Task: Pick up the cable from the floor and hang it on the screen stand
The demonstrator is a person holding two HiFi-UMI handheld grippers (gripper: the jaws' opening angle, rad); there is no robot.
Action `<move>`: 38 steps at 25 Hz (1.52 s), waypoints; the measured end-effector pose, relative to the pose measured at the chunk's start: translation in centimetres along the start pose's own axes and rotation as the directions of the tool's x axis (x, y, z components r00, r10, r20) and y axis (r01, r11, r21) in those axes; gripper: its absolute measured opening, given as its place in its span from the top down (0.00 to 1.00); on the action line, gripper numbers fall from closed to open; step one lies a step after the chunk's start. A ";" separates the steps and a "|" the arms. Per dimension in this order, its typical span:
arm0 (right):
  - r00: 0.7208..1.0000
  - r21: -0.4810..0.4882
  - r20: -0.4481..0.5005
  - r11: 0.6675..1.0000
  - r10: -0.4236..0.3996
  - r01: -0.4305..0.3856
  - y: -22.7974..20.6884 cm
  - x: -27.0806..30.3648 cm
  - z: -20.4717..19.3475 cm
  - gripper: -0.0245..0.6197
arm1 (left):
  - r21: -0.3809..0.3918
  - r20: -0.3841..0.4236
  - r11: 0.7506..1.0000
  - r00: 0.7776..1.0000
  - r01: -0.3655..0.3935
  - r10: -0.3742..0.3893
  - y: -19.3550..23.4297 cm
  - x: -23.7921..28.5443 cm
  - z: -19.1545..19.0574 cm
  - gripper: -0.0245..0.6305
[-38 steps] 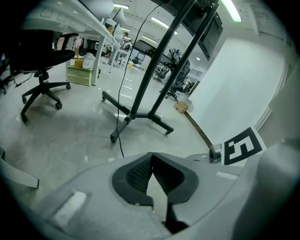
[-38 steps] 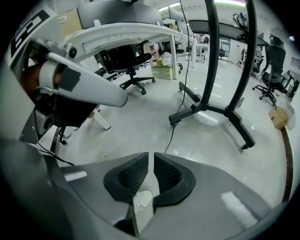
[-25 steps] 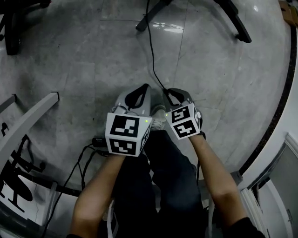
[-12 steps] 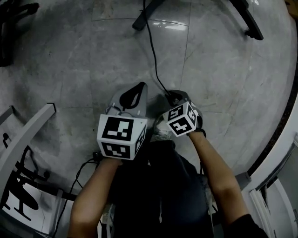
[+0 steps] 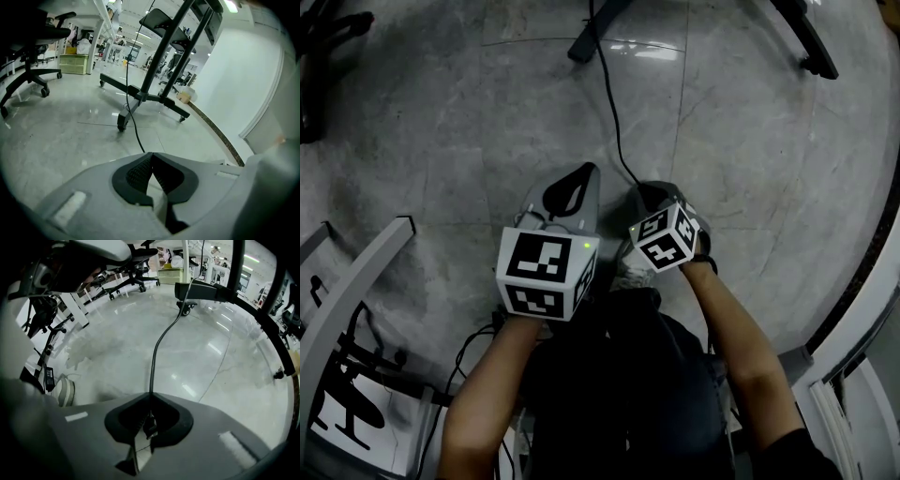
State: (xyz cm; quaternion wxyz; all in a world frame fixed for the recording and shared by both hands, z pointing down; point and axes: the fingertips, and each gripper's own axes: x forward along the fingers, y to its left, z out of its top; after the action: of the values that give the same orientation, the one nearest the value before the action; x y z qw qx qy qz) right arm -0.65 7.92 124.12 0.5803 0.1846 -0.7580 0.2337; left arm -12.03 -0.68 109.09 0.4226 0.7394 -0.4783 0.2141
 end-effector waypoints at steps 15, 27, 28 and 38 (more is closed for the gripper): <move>0.995 -0.055 0.057 0.995 -0.077 0.081 0.2 -13.9 3.9 0.94 | 0.179 -0.025 0.984 1.000 0.013 -0.009 -5.0 -8.1 7.2 0.96; 0.957 -0.238 0.164 0.932 -0.238 0.272 -1.8 -30.3 8.6 0.94 | 0.363 0.002 0.930 0.998 0.064 -0.070 -11.8 -16.1 15.5 0.91; 0.952 -0.255 0.175 0.923 -0.250 0.289 -2.1 -31.8 8.9 0.94 | 0.376 0.008 0.924 0.997 0.065 -0.073 -12.4 -16.8 16.1 0.90; 0.869 -0.330 0.318 0.816 -0.379 0.476 -4.9 -47.3 13.9 0.94 | 0.527 0.038 0.847 0.994 0.069 -0.104 -17.8 -24.0 22.2 0.82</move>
State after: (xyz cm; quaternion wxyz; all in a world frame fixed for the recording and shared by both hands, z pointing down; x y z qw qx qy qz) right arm 3.26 -3.59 76.10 0.5482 0.2559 -0.7915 -0.0862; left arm -8.93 -3.15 72.07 0.1985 0.8538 -0.3816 0.2933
